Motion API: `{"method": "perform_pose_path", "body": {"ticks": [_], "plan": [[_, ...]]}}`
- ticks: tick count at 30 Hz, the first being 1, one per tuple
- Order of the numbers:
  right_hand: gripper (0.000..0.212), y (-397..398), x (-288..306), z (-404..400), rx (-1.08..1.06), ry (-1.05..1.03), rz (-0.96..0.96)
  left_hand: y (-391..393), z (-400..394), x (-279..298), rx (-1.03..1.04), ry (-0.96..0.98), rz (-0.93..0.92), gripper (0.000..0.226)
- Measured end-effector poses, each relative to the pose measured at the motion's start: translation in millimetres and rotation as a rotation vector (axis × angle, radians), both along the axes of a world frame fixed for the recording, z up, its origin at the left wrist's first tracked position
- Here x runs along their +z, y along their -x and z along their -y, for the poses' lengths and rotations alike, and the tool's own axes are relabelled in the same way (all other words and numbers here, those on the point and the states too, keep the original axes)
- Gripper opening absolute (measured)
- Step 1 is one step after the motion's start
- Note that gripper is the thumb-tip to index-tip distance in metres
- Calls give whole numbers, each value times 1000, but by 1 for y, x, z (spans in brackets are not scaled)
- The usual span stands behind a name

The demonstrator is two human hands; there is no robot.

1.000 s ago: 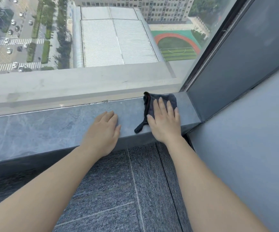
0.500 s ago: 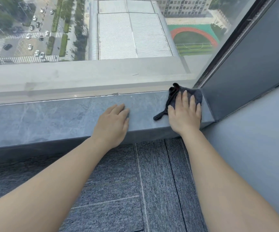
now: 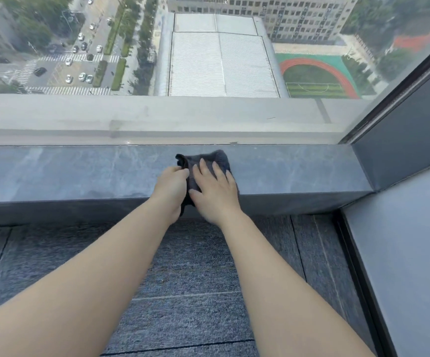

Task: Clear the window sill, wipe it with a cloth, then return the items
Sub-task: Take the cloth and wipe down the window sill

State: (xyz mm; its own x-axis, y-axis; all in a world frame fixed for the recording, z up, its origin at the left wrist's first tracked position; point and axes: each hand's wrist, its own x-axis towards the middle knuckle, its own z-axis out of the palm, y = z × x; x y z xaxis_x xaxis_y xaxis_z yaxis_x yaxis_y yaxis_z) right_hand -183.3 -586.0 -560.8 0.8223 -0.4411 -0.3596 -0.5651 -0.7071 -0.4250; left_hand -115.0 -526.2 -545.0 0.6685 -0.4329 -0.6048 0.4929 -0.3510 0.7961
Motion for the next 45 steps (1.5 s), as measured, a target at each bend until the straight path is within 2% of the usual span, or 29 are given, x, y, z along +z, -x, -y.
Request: {"method": "perform_pose_path", "body": {"ticks": [3,4,5,7,9,12,14,17,21,24,26,29,35,39,43,45], "plan": [[43,0,16,2,-189,-307,201,-1,-9,1,62,7,-48,10],[40,2,19,5,-299,-326,265,0,-9,0,54,-13,-34,4],[40,5,20,9,-387,-254,278,2,-9,-1,50,-46,-19,5],[42,14,18,16,-492,-73,177,5,-5,-4,47,-118,-9,13],[45,17,16,16,-514,-67,105,8,-3,-4,5,-180,-21,12],[39,20,14,8,-570,-207,153,9,-8,-6,-34,-229,-75,14],[37,21,19,-1,-672,-359,149,8,-18,3,-55,-252,-109,5],[37,23,40,-18,-740,-535,109,5,-39,31,-71,-231,-173,14],[21,18,104,-38,-646,-533,109,3,-65,94,-33,-174,-207,6],[17,10,172,-49,-580,-584,135,-7,-77,159,23,-118,-223,20],[2,2,225,-52,-584,-651,177,-15,-83,213,48,-83,-238,18],[24,-14,298,-52,-595,-685,271,-27,-91,298,79,-11,-213,10],[23,-55,457,-84,-529,-771,352,-60,-142,460,114,112,-88,21],[22,-68,480,-79,-410,-793,415,-55,-149,486,196,168,7,23],[22,-90,522,-105,-202,-831,444,-49,-188,530,414,163,126,22],[22,-97,542,-129,-86,-864,440,-42,-216,548,537,149,184,13]]}}
